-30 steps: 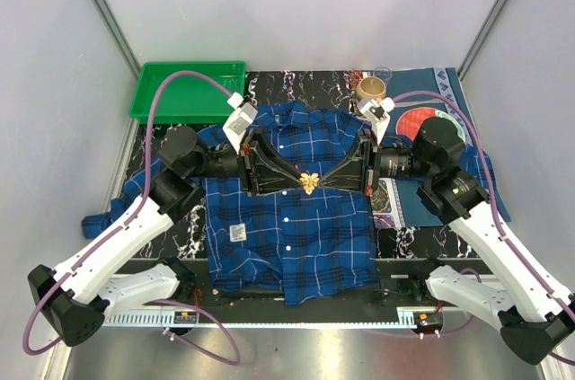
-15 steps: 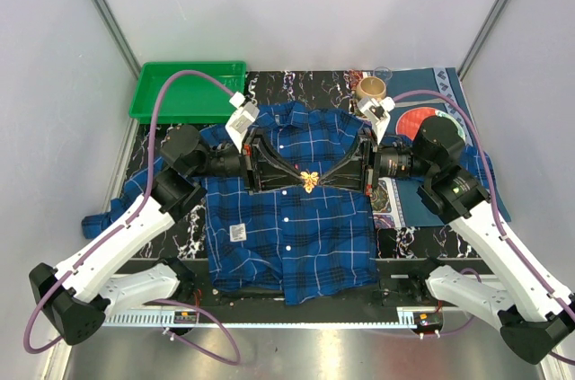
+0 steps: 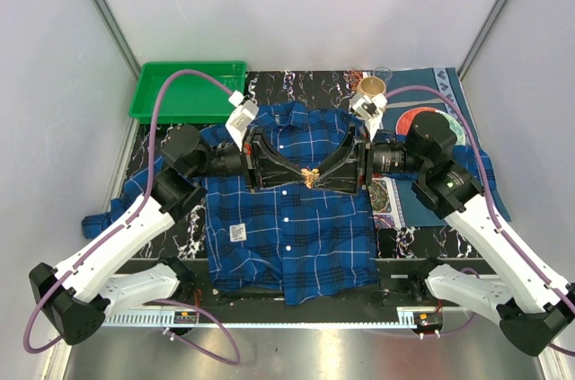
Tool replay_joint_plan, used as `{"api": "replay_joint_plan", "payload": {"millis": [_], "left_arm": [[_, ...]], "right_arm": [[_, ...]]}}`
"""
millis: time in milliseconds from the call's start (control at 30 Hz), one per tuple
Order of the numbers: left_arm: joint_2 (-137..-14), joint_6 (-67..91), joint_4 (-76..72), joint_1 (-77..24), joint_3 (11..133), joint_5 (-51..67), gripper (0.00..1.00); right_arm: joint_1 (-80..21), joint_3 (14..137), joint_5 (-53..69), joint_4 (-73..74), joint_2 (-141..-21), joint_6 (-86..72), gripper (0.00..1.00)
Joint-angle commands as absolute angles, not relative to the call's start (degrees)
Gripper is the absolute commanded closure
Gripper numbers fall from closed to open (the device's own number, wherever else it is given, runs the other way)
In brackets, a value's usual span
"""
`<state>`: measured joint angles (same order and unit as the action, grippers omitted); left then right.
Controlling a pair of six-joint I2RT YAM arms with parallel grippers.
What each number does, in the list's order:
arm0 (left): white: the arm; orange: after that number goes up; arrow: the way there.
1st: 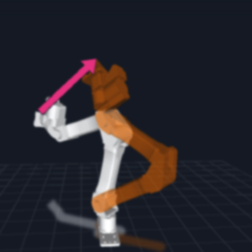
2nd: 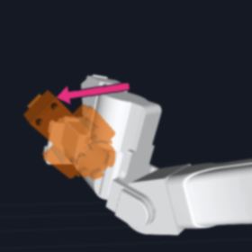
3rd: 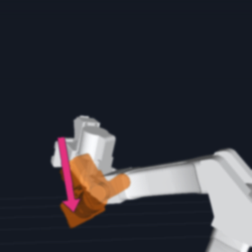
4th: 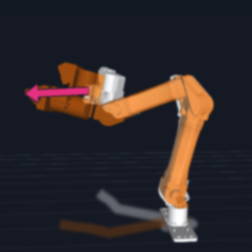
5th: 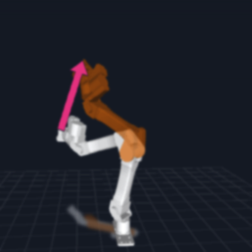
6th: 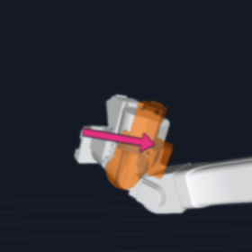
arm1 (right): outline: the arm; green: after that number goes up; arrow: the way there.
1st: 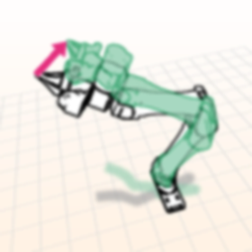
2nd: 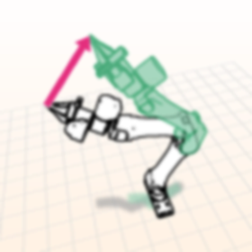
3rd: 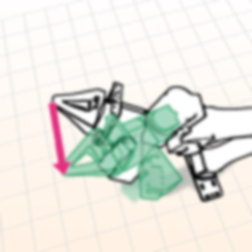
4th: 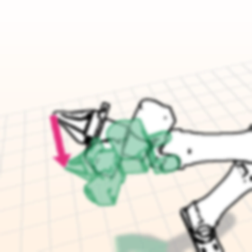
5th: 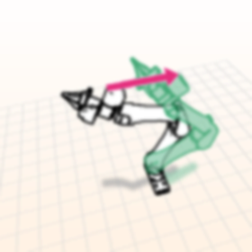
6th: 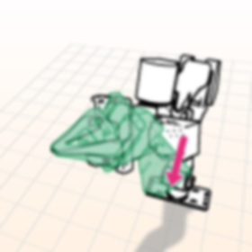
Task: Pin the brooch onto the clothing
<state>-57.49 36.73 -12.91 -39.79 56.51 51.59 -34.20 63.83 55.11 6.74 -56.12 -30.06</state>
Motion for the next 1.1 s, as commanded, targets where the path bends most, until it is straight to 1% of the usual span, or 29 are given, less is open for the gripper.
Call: {"api": "replay_joint_plan", "payload": {"millis": [0, 133, 300, 333, 400, 567, 633, 700, 833, 900, 1000, 1067], "left_arm": [[-57.0, 37.9, -14.4, -40.0, 58.3, 49.5, 1.00], [-57.0, 38.6, -14.7, -40.0, 58.3, 49.2, 1.00], [-56.9, 38.5, -14.9, -40.0, 58.1, 49.5, 1.00], [-56.9, 38.4, -14.9, -40.0, 58.0, 49.5, 1.00], [-56.9, 38.4, -14.9, -40.0, 57.9, 49.3, 1.00], [-57.5, 38.9, -14.9, -40.1, 58.3, 48.8, 1.00], [-57.6, 39.1, -15.1, -40.2, 58.5, 48.7, 1.00], [-57.9, 39.0, -15.1, -40.5, 58.7, 48.7, 1.00], [-58.3, 38.8, -15.0, -41.6, 59.1, 48.8, 1.00], [-58.3, 38.6, -14.9, -41.9, 59.1, 48.7, 1.00], [-58.2, 38.1, -14.5, -42.3, 59.2, 48.6, 1.00], [-58.1, 37.9, -14.5, -42.5, 59.3, 48.7, 1.00]], "right_arm": [[-35.9, 67.1, 52.5, 7.2, -56.4, -26.1, 0.48], [-36.4, 67.8, 50.8, 8.9, -56.9, -24.0, 0.53], [-36.4, 68.6, 49.0, 10.0, -57.3, -22.9, 0.71], [-36.5, 68.6, 49.0, 10.4, -57.5, -22.5, 0.72], [-36.6, 68.8, 48.1, 10.7, -57.7, -21.7, 0.81], [-37.8, 69.5, 47.4, 11.9, -58.4, -19.4, 0.86], [-38.1, 70.1, 47.0, 13.3, -58.8, -18.5, 0.90], [-39.0, 70.6, 46.9, 14.2, -59.2, -16.8, 0.92], [-40.6, 71.6, 45.5, 16.2, -59.9, -13.9, 0.86], [-41.2, 72.1, 45.1, 17.7, -60.1, -12.0, 0.87], [-41.7, 72.6, 43.0, 19.2, -60.6, -9.8, 0.92], [-41.9, 72.6, 41.6, 19.6, -60.6, -9.2, 0.93]]}}
